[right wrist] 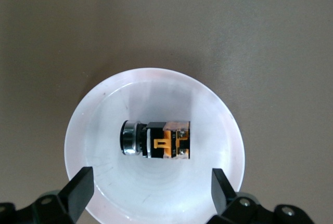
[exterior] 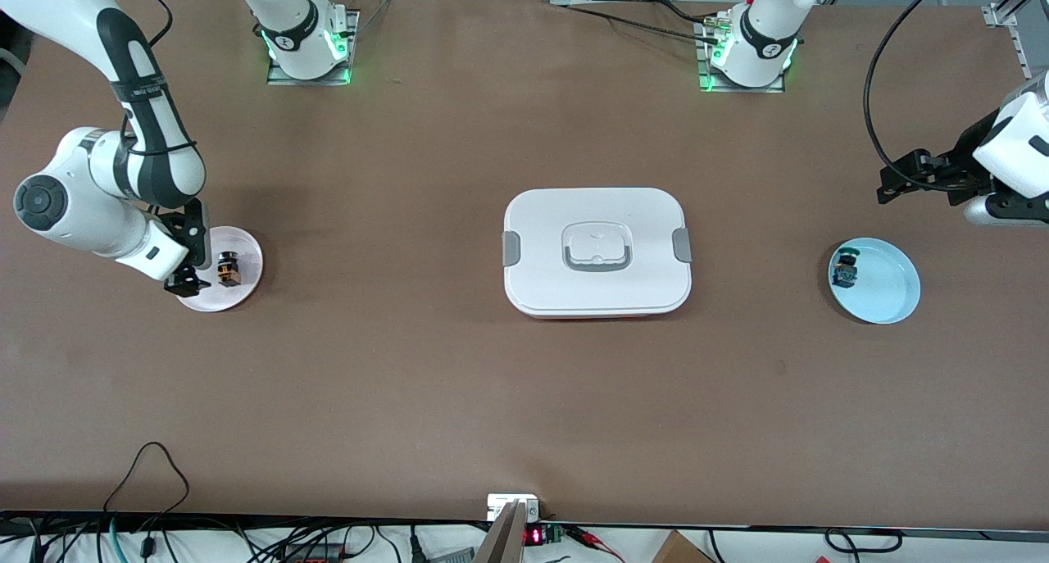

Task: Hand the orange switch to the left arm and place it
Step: 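Close the right gripper on the orange switch and lift it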

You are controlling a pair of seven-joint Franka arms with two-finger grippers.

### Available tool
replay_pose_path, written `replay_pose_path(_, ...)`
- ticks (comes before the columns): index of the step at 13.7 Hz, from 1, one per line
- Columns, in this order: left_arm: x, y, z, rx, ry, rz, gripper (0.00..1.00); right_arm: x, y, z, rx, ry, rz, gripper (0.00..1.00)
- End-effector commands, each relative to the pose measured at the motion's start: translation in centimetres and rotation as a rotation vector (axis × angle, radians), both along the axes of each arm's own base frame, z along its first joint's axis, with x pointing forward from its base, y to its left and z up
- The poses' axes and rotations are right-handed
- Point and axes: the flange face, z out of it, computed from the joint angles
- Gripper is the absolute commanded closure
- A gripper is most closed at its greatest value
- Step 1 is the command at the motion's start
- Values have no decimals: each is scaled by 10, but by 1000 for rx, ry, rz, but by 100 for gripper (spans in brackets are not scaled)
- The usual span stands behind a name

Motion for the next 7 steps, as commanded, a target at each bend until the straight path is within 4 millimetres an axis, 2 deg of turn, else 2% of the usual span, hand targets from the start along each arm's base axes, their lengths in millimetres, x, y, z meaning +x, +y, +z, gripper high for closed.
replay_pose_path(1, -3, 1, 2, -15, 17, -9, 0, -6, -2, -5, 2, -17, 23, 0)
replay_pose_path(7, 0, 2, -8, -15, 39, -12, 0, -7, 0, -24, 7, -25, 19, 0)
